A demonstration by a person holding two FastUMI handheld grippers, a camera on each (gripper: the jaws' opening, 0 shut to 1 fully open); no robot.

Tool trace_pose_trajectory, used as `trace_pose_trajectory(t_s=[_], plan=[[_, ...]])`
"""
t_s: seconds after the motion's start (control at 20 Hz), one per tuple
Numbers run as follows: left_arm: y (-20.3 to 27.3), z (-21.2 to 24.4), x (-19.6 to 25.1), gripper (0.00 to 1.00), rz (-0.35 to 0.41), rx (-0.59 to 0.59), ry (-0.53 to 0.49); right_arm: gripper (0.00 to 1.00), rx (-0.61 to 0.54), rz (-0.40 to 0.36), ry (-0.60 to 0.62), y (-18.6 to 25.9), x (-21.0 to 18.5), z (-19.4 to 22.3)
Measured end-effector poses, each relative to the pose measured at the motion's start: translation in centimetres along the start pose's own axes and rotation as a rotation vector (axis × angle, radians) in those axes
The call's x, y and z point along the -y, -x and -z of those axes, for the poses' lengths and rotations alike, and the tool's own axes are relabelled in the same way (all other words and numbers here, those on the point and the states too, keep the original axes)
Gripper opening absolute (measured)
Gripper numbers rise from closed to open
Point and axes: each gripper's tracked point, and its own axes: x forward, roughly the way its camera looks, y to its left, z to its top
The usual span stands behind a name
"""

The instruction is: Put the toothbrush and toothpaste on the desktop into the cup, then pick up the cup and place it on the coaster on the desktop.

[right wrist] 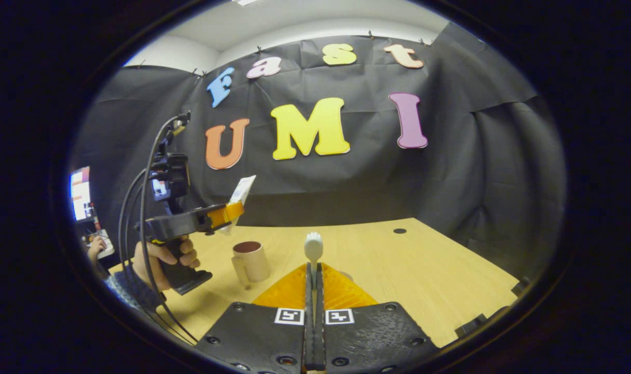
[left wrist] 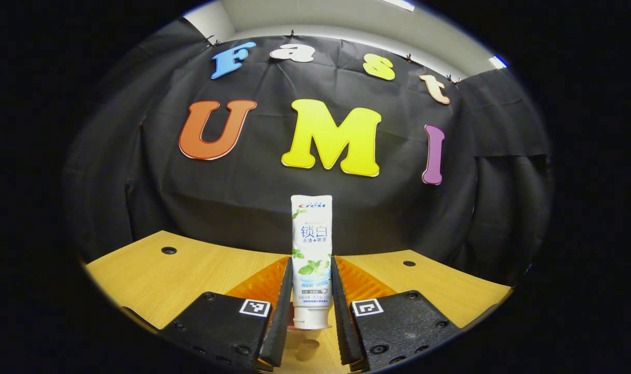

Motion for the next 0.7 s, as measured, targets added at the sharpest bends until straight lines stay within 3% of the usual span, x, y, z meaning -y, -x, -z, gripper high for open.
trace_pose_trajectory(t_s=[0.4,0.7], plan=[[-2.0,3.2,-1.1,0.46,-0.009,-0.053,0.064,0.00,-0.018,0.009,-0.065,0.3,2.6,0.4],[-1.9,3.2,-0.9,0.46,-0.021,-0.055,0.056,0.00,-0.042,0.018,-0.078,0.1,3.6,1.2]])
